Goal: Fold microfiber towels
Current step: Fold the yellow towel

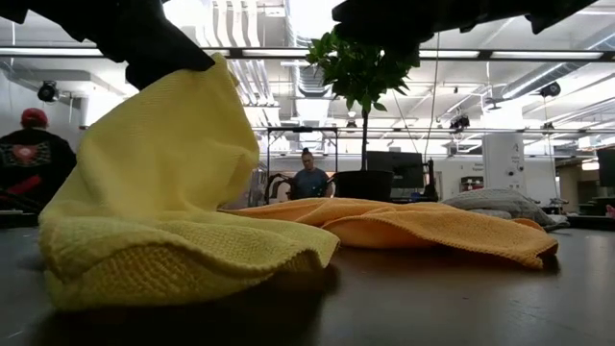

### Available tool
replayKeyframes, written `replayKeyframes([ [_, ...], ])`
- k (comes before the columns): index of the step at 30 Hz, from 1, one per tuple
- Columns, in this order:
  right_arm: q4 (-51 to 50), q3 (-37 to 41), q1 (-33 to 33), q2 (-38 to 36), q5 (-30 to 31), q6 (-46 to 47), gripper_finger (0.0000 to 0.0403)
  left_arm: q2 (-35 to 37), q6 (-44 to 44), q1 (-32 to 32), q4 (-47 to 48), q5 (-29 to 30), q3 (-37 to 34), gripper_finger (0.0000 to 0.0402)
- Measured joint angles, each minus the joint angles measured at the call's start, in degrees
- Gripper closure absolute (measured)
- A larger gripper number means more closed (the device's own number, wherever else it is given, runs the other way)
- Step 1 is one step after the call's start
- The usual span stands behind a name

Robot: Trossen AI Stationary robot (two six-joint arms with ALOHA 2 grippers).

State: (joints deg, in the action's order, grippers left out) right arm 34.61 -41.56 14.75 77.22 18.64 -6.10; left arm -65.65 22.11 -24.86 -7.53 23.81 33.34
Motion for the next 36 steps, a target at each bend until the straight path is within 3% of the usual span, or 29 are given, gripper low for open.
replayKeyframes([
  [23,-2.23,-14.08,-7.76,15.93,-19.04,-1.06,0.0213,0.0,0.09,-0.07,0.44,-1.25,-0.02,0.0402],
  [28,-8.19,-19.97,-10.36,19.37,-23.6,-4.83,0.0213,0.0,0.13,-0.05,0.4,-2.28,-0.04,0.0402],
  [36,-22.45,-29.35,-12.53,22.24,-24.44,-14.45,0.0213,0.0,0.17,-0.04,0.27,-2.58,-0.09,0.0401],
])
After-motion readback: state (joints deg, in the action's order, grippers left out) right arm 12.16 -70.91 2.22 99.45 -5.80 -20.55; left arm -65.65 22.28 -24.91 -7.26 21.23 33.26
